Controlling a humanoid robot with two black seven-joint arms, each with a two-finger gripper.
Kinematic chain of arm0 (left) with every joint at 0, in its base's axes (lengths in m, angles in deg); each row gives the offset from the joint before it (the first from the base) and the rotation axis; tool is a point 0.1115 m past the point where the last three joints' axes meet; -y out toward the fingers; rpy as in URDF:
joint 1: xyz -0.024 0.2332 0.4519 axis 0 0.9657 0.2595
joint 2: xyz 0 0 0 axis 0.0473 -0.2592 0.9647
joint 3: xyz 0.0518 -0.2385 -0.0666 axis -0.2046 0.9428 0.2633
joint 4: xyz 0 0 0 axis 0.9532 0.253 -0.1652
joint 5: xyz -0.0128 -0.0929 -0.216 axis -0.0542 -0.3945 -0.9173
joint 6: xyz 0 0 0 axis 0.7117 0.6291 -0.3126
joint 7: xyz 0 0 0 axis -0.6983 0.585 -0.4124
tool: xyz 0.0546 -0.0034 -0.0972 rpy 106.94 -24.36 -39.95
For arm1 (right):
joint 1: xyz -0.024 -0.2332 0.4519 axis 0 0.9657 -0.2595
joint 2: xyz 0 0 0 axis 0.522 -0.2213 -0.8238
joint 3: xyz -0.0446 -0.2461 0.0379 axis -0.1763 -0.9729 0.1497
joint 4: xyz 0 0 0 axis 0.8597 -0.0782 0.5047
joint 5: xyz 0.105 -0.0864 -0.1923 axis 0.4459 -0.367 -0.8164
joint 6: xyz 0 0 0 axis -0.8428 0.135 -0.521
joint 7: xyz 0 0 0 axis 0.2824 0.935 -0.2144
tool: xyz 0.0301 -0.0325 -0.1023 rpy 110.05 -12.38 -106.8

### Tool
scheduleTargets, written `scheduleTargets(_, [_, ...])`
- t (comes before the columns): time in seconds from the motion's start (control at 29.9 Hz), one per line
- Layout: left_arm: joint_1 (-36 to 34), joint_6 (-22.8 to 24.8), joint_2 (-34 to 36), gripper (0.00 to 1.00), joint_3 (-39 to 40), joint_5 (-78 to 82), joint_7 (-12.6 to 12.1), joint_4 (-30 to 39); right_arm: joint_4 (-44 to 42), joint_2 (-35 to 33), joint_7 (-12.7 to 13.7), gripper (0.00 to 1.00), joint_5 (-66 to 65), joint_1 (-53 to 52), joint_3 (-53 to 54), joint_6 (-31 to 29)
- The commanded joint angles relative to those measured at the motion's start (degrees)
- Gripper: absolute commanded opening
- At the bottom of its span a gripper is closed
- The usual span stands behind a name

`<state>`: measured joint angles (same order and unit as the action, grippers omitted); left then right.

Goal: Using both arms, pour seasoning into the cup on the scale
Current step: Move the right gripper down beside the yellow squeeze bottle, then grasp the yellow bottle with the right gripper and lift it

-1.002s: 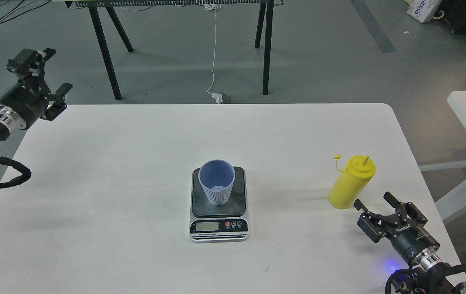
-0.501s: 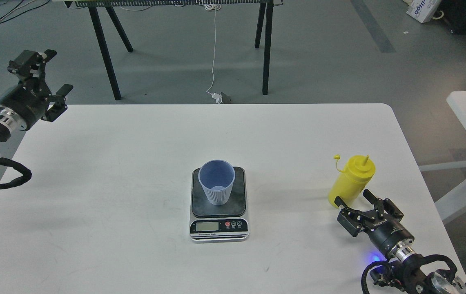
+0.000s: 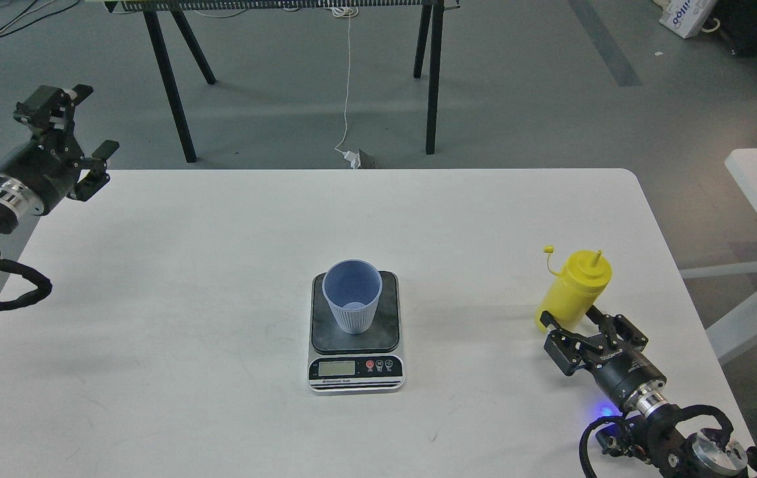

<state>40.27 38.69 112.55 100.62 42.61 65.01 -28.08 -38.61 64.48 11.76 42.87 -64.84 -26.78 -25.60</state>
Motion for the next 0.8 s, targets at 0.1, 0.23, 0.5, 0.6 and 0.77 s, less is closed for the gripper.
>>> scheduleTargets(0.1, [0.44, 0.00, 0.09, 0.99, 1.07, -0.01, 0.00, -0.01, 0.75, -0.03, -1.98, 0.02, -1.84, -0.03, 0.04, 0.02])
scheduleTargets(0.23, [0.70, 0.00, -0.18, 0.99, 1.25, -0.01, 0.00, -0.01, 0.75, -0.38, -1.98, 0.02, -1.84, -0.47, 0.74, 0.02])
scheduleTargets(0.5, [0.79, 0.00, -1.06, 0.99, 1.25, -0.01, 0.00, -0.01, 0.14, -6.36, -1.98, 0.02, -2.28, -10.12, 0.04, 0.02])
scheduleTargets(0.6, [0.79, 0.00, -1.14, 0.99, 1.34, -0.01, 0.00, -0.01, 0.14, -6.54, -1.98, 0.02, -4.38, -14.25, 0.13, 0.02])
scheduleTargets(0.77, [1.05, 0.00, -1.06, 0.99, 2.22, -0.01, 0.00, -0.01, -0.04, -6.54, -2.15, 0.02, -13.14, -22.25, 0.04, 0.02])
